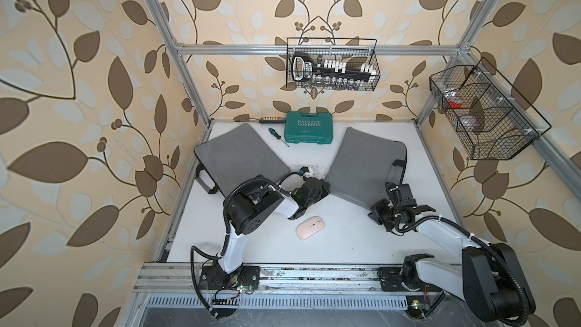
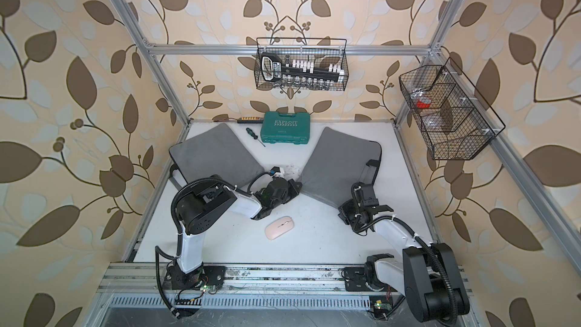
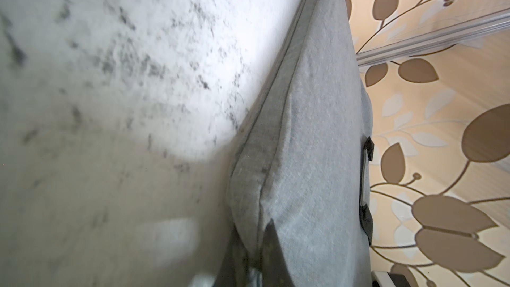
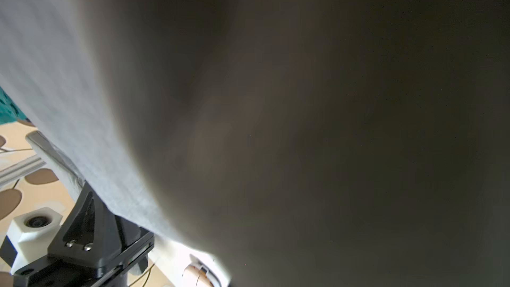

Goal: Put the mouse into the laptop bag
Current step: Unzip the zipper on the zippered laptop bag.

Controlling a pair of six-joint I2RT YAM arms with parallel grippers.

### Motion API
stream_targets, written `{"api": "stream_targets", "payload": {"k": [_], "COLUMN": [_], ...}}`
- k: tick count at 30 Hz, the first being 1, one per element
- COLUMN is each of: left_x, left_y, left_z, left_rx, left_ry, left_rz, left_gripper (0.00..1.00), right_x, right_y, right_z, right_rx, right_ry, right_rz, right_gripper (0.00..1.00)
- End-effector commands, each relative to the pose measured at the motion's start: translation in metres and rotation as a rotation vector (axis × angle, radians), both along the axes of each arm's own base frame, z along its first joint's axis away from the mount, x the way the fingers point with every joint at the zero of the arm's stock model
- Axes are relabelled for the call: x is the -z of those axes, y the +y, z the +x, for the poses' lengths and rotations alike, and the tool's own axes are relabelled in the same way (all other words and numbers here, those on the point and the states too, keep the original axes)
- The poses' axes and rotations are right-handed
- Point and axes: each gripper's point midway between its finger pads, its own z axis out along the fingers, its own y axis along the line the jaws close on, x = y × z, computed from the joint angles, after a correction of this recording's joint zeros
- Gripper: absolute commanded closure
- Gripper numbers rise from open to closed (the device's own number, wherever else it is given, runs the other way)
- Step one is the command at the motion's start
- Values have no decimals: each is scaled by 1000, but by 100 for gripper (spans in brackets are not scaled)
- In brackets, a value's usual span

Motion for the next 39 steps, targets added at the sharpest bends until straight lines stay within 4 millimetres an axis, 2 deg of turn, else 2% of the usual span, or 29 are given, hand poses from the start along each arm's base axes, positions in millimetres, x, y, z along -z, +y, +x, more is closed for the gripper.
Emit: {"api": "stream_targets", "payload": {"k": [1,5,8,11,14,15,19,20,23,25,27,29,31,33,35,36,39], "left_x": [2,-2,-7,-4,-3,-6,-14,-17,-23,-28,-30,-28,-21,-15,-10,-9,-11], "left_y": [-3,14,16,19,20,18,15,15,17,20,23,27,33,32,26,22,8], "left_z": [-19,-20,-22,-20,-16,-14,-10,-10,-9,-6,0,9,20,27,30,31,29], "left_rx": [40,-13,-14,-26,-31,-25,-12,-11,-17,-26,-31,-31,-29,-6,21,38,97], "left_ry": [17,9,2,13,18,12,3,0,-6,-17,-13,12,35,48,52,46,12], "left_rz": [20,41,39,67,83,78,76,77,92,100,112,122,131,133,128,115,50], "left_gripper": [100,100,100,100,100,100,100,95,50,22,10,6,4,5,12,21,58], "right_x": [-6,-4,-5,-19,-27,-28,-26,-25,-28,-30,-29,-28,-24,-20,-16,-15,-18], "right_y": [2,-12,-8,-5,-22,-24,-34,-38,-56,-62,-64,-70,-81,-84,-76,-71,-63], "right_z": [8,2,5,17,9,5,-15,-21,-34,-35,-32,-30,-30,-24,-17,-11,4], "right_rx": [69,127,123,22,-26,-41,-46,-46,-12,14,15,22,43,52,30,14,-7], "right_ry": [7,13,-38,-113,-76,-80,-106,-105,-111,-140,-163,-162,-134,-140,-163,-183,-223], "right_rz": [-4,-55,-18,-53,-157,-164,-182,-199,-267,-286,-287,-314,-365,-370,-321,-292,-256], "right_gripper": [100,100,100,100,100,94,49,49,49,48,41,34,26,25,27,27,28]}}
